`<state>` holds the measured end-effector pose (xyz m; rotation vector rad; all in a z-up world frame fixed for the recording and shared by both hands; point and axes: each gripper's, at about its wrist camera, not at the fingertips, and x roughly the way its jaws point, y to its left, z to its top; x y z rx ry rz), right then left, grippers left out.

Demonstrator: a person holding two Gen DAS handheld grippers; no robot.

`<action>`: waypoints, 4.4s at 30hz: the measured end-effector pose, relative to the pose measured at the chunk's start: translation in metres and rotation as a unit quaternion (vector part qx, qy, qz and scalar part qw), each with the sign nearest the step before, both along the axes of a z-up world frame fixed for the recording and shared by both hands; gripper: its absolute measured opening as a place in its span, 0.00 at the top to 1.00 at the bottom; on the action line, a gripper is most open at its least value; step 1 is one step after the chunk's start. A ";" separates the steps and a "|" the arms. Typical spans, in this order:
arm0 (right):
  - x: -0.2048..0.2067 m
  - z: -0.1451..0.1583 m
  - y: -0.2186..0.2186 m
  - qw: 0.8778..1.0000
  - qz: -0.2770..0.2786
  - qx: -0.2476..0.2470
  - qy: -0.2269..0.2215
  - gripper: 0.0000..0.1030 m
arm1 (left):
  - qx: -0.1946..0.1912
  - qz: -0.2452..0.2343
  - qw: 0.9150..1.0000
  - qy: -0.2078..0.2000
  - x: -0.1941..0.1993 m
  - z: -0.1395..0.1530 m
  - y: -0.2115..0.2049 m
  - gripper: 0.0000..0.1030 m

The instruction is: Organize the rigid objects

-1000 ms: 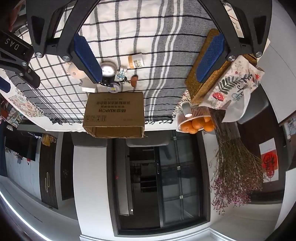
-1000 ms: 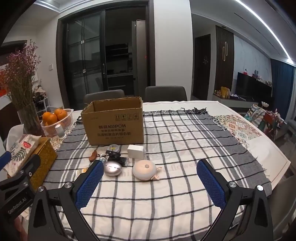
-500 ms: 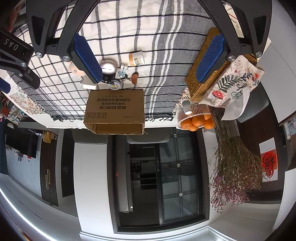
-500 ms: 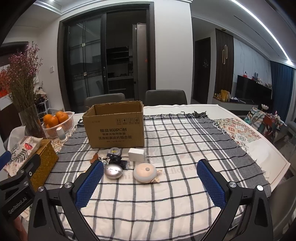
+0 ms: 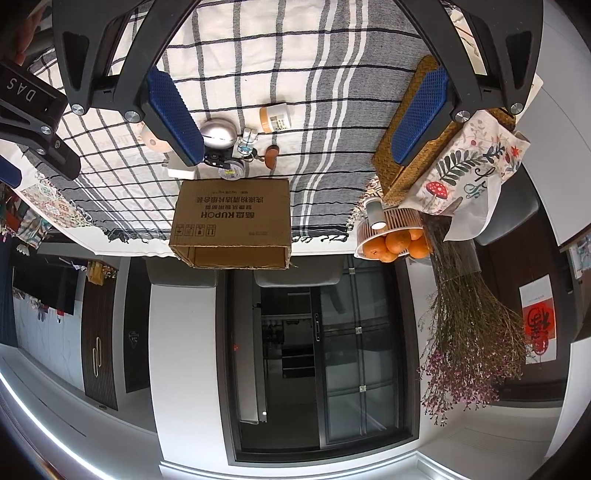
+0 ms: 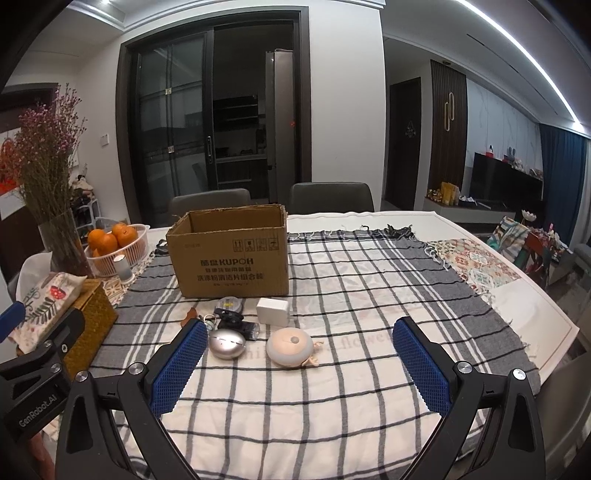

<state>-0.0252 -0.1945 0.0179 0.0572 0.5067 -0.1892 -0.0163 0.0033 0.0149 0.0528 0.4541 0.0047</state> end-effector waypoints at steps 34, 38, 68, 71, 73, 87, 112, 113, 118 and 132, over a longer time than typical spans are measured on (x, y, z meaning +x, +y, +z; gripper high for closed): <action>0.000 0.001 0.001 1.000 -0.001 -0.001 -0.002 0.01 | -0.001 -0.002 1.000 0.006 0.001 -0.001 0.001 0.00; 0.000 0.000 0.001 1.000 0.000 -0.001 -0.002 0.01 | 0.000 -0.002 1.000 0.008 0.002 -0.001 0.000 0.00; 0.060 -0.069 -0.009 0.995 0.020 0.024 0.093 0.01 | 0.001 0.028 0.994 0.104 0.063 -0.072 -0.008 0.00; 0.070 -0.077 -0.009 0.995 0.022 0.018 0.099 0.01 | 0.001 0.030 0.993 0.115 0.074 -0.081 -0.009 0.00; 0.078 -0.083 -0.010 0.994 0.021 0.020 0.106 0.01 | -0.001 0.031 0.992 0.122 0.082 -0.088 -0.009 0.00; 0.127 -0.129 -0.015 0.988 0.015 0.058 0.141 0.02 | -0.011 0.053 0.983 0.176 0.132 -0.130 -0.012 0.01; 0.178 -0.176 -0.019 0.979 -0.007 0.067 0.192 0.14 | -0.013 0.048 0.969 0.243 0.177 -0.174 -0.012 0.40; 0.179 -0.177 -0.020 0.979 -0.009 0.067 0.193 0.16 | -0.012 0.046 0.969 0.244 0.178 -0.175 -0.013 0.45; 0.179 -0.177 -0.021 0.980 -0.011 0.061 0.191 0.20 | -0.015 0.030 0.967 0.251 0.178 -0.178 -0.015 0.60; 0.164 -0.167 -0.015 0.981 0.015 0.064 0.182 0.27 | -0.016 -0.006 0.976 0.219 0.163 -0.156 -0.021 0.61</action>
